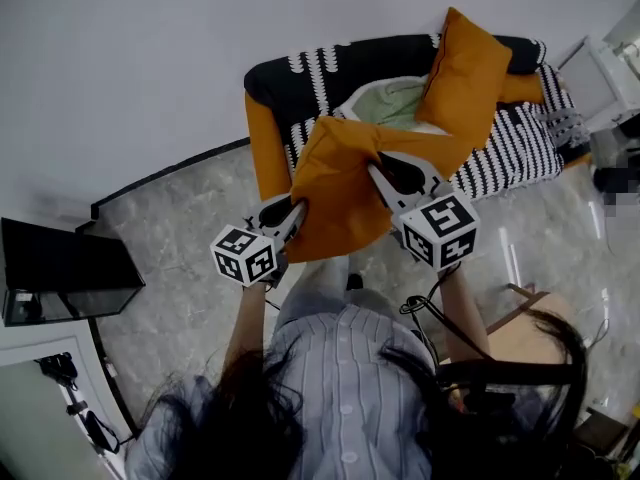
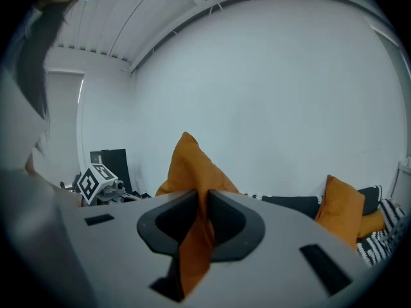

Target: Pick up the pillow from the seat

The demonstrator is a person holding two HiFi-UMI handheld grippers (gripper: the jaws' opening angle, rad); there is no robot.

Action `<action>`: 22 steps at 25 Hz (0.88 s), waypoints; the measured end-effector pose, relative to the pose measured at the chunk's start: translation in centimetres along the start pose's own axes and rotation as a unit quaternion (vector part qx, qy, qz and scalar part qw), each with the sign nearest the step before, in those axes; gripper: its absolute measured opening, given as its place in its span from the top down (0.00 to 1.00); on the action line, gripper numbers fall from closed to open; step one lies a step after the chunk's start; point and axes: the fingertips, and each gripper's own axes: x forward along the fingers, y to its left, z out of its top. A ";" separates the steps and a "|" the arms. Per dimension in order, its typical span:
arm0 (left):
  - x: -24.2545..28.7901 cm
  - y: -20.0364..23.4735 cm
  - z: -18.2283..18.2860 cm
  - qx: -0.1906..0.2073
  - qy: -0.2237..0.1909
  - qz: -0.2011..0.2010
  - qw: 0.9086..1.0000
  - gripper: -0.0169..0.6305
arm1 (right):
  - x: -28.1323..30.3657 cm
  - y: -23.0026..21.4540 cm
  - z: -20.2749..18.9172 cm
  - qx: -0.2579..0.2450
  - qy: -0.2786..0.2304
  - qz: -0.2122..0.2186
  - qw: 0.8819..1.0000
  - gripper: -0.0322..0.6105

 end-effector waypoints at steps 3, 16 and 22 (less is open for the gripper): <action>-1.6 -1.6 -0.6 0.005 0.004 -0.003 1.000 0.86 | -1.9 1.6 -0.2 0.002 -0.009 0.000 1.000 0.85; -7.0 -2.0 -0.7 0.020 -0.002 0.007 1.000 0.87 | -3.0 6.9 1.1 0.003 -0.037 0.008 0.999 0.86; -11.2 0.2 0.1 0.032 -0.008 -0.014 0.999 0.87 | -1.2 11.5 2.9 -0.015 -0.051 -0.017 0.998 0.86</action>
